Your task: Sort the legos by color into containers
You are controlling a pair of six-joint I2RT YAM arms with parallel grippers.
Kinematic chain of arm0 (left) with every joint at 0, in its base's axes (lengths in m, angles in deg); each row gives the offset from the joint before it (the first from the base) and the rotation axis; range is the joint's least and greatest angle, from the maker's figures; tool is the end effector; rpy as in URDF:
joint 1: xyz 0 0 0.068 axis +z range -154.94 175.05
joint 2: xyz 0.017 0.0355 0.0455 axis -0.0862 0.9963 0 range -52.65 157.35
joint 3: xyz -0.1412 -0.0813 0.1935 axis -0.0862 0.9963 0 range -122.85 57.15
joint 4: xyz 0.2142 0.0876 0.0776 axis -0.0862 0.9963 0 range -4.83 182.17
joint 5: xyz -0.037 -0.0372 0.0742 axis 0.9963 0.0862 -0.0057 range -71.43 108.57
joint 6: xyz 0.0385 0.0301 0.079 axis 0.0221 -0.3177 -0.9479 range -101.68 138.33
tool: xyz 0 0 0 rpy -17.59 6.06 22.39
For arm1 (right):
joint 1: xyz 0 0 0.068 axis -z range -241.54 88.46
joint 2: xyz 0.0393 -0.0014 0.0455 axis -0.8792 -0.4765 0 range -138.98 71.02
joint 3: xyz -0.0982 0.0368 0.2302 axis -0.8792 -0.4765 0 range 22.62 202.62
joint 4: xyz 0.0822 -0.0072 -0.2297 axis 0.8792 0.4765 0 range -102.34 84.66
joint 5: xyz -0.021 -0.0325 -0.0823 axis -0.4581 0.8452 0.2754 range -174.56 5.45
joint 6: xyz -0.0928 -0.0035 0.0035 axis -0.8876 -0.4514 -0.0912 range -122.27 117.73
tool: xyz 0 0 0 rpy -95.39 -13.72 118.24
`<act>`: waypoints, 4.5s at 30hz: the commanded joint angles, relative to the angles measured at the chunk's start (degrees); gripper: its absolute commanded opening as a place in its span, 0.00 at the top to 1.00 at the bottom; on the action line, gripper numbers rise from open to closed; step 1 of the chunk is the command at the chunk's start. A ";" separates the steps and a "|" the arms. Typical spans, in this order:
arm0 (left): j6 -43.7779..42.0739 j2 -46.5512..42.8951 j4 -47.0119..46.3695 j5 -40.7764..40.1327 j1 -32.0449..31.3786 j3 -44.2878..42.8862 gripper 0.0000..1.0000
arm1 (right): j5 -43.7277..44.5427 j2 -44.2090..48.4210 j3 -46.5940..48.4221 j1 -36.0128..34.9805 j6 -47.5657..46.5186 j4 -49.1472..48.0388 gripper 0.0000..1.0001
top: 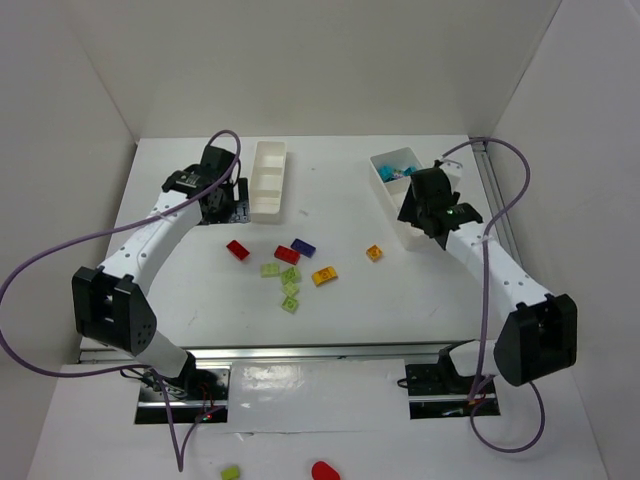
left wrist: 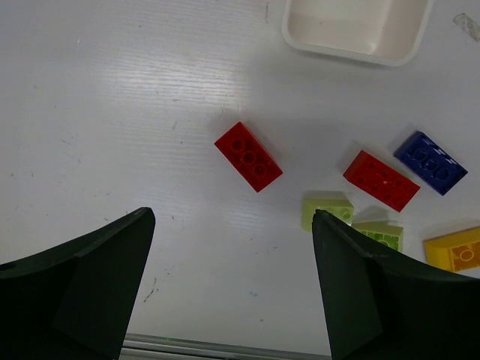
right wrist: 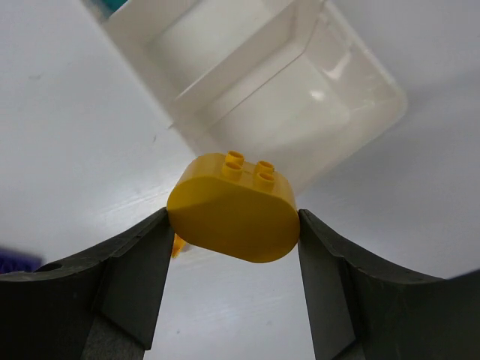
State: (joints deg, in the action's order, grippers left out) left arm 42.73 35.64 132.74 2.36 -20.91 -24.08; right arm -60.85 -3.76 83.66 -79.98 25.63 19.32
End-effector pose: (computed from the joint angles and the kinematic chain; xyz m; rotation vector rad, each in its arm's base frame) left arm 0.3276 -0.0694 0.2628 -0.2933 2.4537 0.0584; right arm 0.2914 0.0617 0.2457 0.3826 2.2497 -0.0718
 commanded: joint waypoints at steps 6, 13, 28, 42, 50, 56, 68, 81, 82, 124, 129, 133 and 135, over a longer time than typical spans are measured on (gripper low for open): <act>0.91 -2.69 -0.81 -0.14 -0.29 1.69 0.05 | -2.26 -11.69 5.57 9.47 -5.75 -10.14 0.22; 0.91 -3.21 -0.20 -2.15 -0.82 1.69 0.05 | -2.60 -5.91 4.63 2.98 -9.09 -6.18 0.15; 1.44 -2.07 -0.20 -1.63 -0.82 1.69 0.05 | -12.62 -11.16 -6.72 -9.51 10.76 -8.62 0.16; 0.82 -1.55 0.86 -2.16 -0.82 0.02 0.05 | -12.02 -25.57 -0.93 -8.90 14.29 -12.59 0.18; 0.82 -1.54 0.86 -2.69 -0.82 0.02 0.05 | -6.92 -28.93 2.51 -11.62 13.06 -9.95 0.45; 0.82 -1.54 0.86 -2.07 -0.82 0.55 0.05 | -2.62 -25.16 5.40 -12.67 12.18 -5.93 0.80; 0.82 -2.07 0.86 -1.55 -0.82 0.55 0.05 | 8.73 -6.78 2.16 -0.65 6.12 -6.26 0.75; 0.82 -2.07 -0.29 -1.02 -0.82 0.55 0.05 | 6.10 -7.75 4.28 -0.88 2.52 -8.90 0.25; 0.82 -2.07 -0.29 -1.02 -0.82 0.55 0.05 | 2.78 -6.70 3.48 -1.86 0.33 -9.68 0.27; 1.35 -3.13 0.24 -2.60 -0.82 1.60 0.05 | -15.43 -31.92 4.45 -23.14 -25.88 -17.51 0.13; 1.35 -3.13 0.24 -2.60 -0.82 1.60 0.05 | -18.52 -32.44 3.66 -21.82 -24.47 -18.21 0.30; 1.35 -3.13 0.24 -2.60 -0.82 1.60 0.05 | -18.52 -29.90 3.04 -21.82 -21.05 -18.12 0.68; 1.35 -2.52 0.24 -2.60 -0.82 1.60 0.05 | -16.51 -27.09 3.04 -22.34 -19.21 -15.68 0.72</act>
State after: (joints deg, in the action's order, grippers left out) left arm 44.00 34.46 133.00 0.42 -21.50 -22.33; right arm -78.40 -34.91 87.05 -101.83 3.84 2.88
